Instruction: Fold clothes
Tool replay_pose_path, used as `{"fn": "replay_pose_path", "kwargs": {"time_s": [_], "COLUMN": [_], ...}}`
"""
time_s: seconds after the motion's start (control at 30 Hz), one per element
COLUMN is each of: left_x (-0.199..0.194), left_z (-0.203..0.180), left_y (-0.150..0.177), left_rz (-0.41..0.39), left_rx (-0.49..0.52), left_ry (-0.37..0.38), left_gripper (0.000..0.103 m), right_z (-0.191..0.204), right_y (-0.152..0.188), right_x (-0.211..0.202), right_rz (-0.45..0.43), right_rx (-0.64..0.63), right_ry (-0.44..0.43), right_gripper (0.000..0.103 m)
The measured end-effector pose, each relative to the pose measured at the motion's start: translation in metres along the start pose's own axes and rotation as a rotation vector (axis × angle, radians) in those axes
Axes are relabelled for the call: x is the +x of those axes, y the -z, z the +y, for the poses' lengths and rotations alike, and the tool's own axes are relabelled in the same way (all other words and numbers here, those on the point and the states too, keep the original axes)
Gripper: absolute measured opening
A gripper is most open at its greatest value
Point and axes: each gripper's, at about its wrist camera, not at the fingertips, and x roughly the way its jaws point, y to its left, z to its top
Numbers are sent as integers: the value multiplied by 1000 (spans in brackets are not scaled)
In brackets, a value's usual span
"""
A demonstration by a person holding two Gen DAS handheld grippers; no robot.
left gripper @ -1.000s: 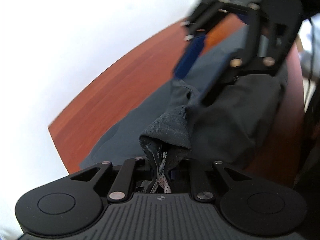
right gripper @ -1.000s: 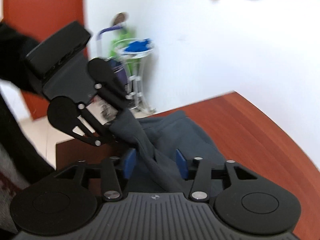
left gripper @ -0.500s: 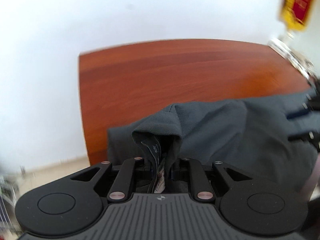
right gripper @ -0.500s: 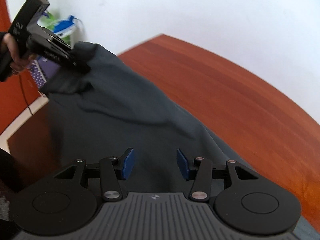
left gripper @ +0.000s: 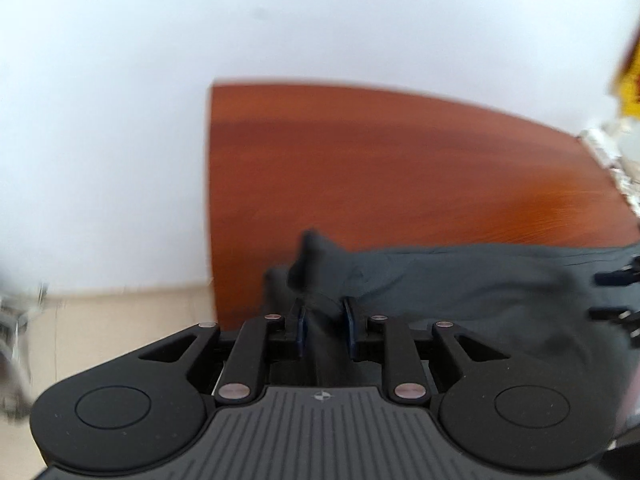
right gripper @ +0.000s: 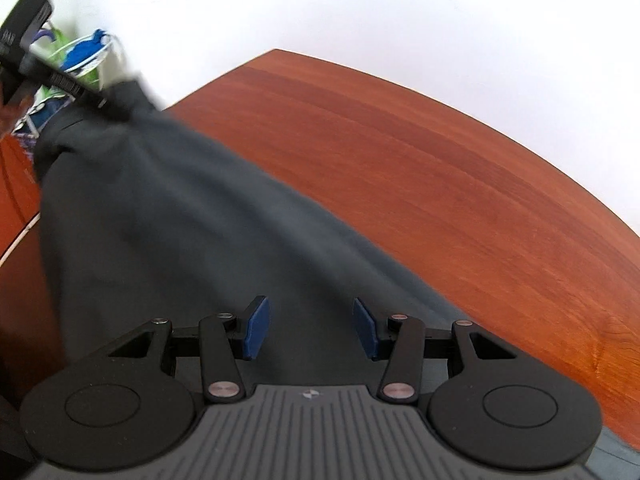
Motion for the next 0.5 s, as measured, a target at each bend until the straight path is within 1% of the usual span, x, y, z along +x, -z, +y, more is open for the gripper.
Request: {"fn": "replay_pose_path", "kwargs": {"time_s": [0.07,0.1,0.17,0.2,0.23,0.3,0.37,0.5], "left_x": [6,7,17,22,25,18,2,-8], "left_z": [2,1,4,6,6,2,-6,-12], "left_y": [3,2,-2,-4,-6,-3,4,9], "left_rz": [-6,-7,-8,-8,-11,-14,-16,-35], "left_rx": [-5,-5,-7,-11,-10,-8,-3,7], "left_ry": [4,4,4,4,4,2,-5,-15], "left_gripper": [20,20,20,20,20,20,20,20], "right_z": [-18,-24,-42,-47,-52,-65,-76,-86], "right_y": [-2,-2,-1,-4,-5,-4,-4,-4], "right_x": [4,6,12,15,18,26,39,53], "right_rz": [8,13,40,54,69,110,160,210], "right_rx": [-4,-8,-41,-59,-78,-134,-210,-300], "right_ry": [24,30,41,42,40,18,-6,-66], "right_gripper": [52,50,44,38,34,34,34,35]}}
